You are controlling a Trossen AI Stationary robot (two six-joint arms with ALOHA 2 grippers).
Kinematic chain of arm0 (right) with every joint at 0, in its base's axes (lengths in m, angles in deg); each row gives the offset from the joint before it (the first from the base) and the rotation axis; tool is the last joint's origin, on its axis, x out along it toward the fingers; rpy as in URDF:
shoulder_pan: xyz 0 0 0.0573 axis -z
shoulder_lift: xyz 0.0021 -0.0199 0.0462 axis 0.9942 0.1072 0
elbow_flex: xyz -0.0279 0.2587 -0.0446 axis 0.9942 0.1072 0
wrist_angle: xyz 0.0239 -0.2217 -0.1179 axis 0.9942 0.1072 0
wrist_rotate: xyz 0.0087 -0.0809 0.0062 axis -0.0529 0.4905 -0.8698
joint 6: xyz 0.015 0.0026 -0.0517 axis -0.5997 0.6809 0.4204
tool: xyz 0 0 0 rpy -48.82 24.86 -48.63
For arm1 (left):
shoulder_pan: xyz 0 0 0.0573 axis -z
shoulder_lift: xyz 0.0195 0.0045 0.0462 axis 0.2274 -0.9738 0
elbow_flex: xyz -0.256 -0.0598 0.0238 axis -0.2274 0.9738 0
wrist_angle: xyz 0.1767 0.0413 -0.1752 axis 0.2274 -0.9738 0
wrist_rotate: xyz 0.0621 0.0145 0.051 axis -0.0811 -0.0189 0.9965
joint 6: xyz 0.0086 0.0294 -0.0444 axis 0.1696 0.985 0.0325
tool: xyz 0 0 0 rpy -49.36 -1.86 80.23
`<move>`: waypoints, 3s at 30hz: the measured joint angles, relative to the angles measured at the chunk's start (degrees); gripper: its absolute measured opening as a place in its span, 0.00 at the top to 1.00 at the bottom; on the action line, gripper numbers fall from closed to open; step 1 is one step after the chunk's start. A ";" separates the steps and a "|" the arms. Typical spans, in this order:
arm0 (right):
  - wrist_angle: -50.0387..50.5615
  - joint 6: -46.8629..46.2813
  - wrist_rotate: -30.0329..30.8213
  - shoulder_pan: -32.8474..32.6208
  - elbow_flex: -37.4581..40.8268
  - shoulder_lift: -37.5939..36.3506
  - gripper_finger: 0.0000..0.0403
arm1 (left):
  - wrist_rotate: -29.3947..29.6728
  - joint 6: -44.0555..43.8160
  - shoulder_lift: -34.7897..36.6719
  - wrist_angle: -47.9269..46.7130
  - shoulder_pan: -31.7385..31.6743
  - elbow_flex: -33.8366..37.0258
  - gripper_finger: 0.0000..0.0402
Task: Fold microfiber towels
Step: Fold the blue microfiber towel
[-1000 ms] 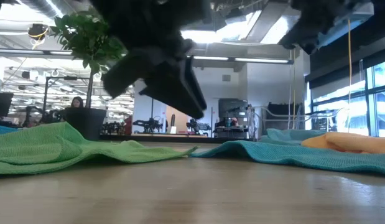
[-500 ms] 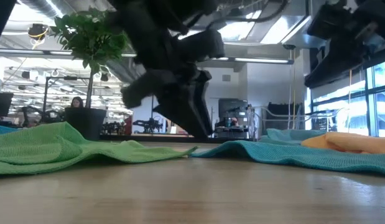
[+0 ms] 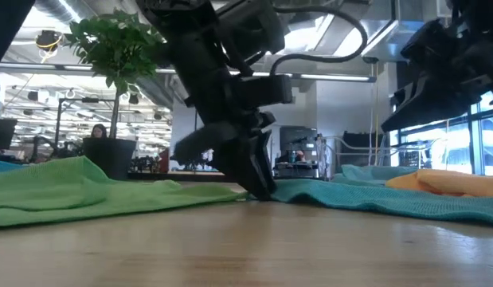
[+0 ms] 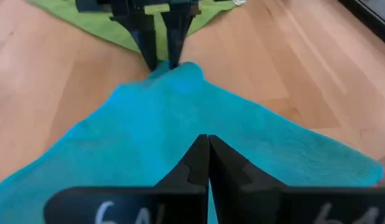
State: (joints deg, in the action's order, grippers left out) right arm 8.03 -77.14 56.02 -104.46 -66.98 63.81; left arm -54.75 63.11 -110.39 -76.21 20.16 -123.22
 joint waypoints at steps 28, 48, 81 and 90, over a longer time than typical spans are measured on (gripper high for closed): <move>-13.16 -2.07 -10.69 -6.74 -0.67 8.61 0.88 | 27.49 -5.23 0.56 -35.71 6.18 -19.07 1.00; -15.81 -3.86 -0.07 -4.51 -29.64 41.75 0.33 | 36.88 -14.44 0.70 -49.27 8.90 -37.04 1.00; -0.49 19.88 -3.32 5.39 -32.68 38.12 0.46 | 17.73 -51.06 0.65 -37.36 33.93 -19.20 1.00; -9.17 27.14 -30.44 18.16 -32.98 43.74 0.46 | 16.85 -69.34 0.61 -37.53 39.39 -15.88 1.00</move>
State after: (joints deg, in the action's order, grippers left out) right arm -1.14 -50.00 25.58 -86.30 -99.97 107.56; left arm -37.90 -6.23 -109.78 -113.74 59.55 -139.10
